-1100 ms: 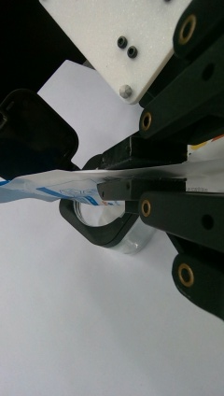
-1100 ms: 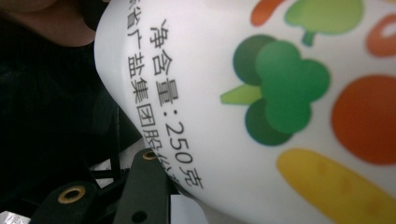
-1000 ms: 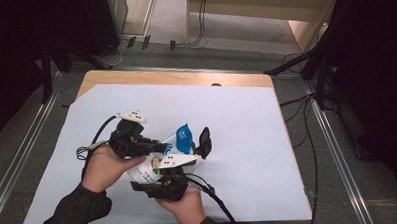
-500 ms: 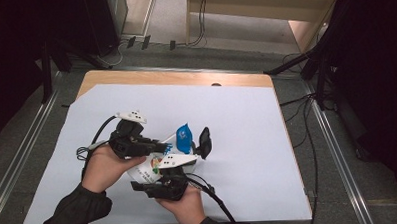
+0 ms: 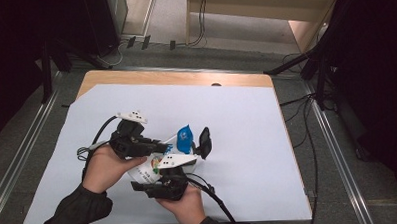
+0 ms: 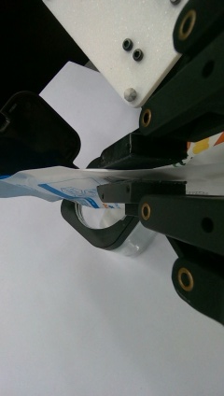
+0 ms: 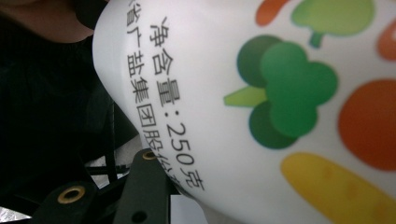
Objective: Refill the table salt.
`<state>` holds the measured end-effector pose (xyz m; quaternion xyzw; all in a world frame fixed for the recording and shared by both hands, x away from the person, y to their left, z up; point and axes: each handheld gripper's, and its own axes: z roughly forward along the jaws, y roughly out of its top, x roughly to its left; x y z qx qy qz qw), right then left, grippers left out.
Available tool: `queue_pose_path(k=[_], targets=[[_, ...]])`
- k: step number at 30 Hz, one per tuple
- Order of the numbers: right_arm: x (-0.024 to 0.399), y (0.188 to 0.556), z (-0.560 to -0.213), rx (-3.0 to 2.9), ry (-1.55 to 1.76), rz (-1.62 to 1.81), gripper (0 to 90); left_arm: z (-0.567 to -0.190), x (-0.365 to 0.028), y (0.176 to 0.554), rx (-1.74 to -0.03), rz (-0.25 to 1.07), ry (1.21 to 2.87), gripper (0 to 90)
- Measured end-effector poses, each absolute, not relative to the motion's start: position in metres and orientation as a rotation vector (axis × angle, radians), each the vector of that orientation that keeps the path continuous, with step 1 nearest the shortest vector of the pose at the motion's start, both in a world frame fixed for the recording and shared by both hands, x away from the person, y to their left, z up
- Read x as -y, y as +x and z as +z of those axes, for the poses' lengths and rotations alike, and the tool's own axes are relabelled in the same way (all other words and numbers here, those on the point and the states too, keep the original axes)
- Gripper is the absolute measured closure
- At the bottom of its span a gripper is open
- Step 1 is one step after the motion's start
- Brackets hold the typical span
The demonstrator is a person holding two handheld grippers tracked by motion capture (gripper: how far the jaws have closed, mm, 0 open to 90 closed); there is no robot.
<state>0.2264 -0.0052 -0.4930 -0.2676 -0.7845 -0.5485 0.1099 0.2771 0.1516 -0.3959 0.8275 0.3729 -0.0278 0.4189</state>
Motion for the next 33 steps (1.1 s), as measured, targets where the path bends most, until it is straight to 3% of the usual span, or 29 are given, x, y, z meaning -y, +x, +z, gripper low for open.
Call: queue_pose_path(k=[20, 33], targets=[[0.0058, 0.2274, -0.4931, 2.271, -0.79, -1.62, 67.2, -0.3956, -0.1525, 0.2772, -0.911, -0.088, 2.069, 72.8], [0.0057, 0.2277, -0.4897, 2.284, -0.775, -1.627, 66.9, -0.3931, -0.1536, 0.2764, -0.93, -0.09, 2.043, 74.8]])
